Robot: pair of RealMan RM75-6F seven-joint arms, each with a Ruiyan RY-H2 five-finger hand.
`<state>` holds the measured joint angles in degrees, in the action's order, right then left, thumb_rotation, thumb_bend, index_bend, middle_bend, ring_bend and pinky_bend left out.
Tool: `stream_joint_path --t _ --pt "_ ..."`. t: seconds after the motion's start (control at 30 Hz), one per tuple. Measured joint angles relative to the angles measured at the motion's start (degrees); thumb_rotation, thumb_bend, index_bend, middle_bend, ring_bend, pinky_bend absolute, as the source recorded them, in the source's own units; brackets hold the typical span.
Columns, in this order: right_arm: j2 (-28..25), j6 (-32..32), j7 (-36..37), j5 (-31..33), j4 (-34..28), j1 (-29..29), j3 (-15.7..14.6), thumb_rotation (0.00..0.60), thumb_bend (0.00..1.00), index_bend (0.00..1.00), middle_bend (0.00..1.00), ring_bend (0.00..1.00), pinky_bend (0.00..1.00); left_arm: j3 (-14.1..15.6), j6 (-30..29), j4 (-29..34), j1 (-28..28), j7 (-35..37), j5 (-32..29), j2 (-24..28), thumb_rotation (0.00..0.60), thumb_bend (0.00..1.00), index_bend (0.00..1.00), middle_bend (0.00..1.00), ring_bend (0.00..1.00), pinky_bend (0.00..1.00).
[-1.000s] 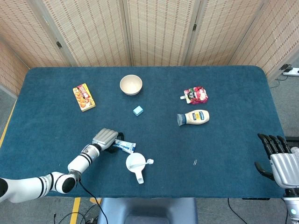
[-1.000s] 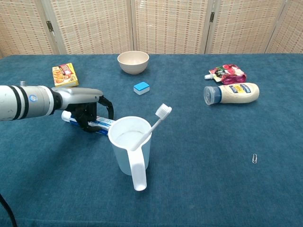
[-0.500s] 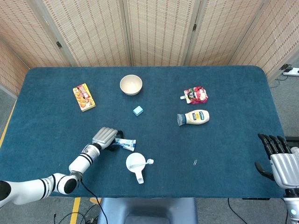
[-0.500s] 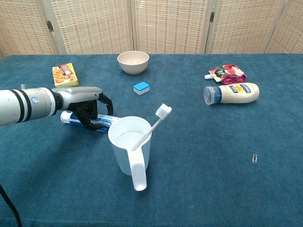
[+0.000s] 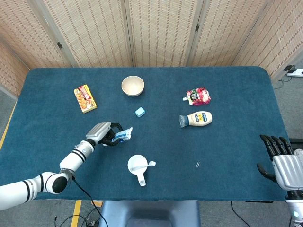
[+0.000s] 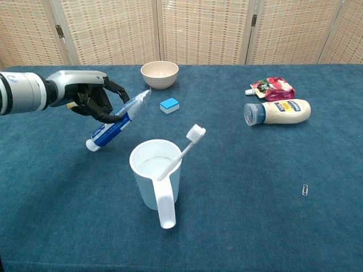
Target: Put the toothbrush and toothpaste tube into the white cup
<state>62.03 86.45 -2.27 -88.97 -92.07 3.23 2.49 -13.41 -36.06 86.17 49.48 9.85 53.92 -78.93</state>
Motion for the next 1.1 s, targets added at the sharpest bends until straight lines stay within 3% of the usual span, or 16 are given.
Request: stream_joint_path --t 0.27,0.6,0.87,1.1 --pt "0.0 0.8 0.1 -0.6 0.0 -0.2 0.0 0.600 0.21 0.00 0.14 0.10 0.10 -6.6 6.7 5.9 -4.1 17.4 5.3 6.7 0.600 0.43 0.69 1.00 0.98 1.00" --pt "0.0 1.0 -0.3 -1.1 -0.4 -0.2 0.0 0.600 0.21 0.00 0.14 0.10 0.10 -11.2 6.8 12.9 -10.0 35.2 23.0 13.2 0.600 0.43 0.69 1.00 0.98 1.00" --pt "0.1 0.8 -0.5 -1.3 -0.5 0.1 -0.1 0.600 0.21 0.00 0.14 0.10 0.10 -10.1 -1.5 16.5 -11.3 47.2 35.7 17.1 0.600 0.43 0.69 1.00 0.98 1.00" --pt "0.1 1.2 0.1 -1.2 -0.1 -0.4 -0.3 0.600 0.21 0.00 0.14 0.10 0.10 -5.3 -5.7 17.6 -9.1 51.0 40.8 18.4 0.600 0.43 0.68 1.00 0.98 1.00"
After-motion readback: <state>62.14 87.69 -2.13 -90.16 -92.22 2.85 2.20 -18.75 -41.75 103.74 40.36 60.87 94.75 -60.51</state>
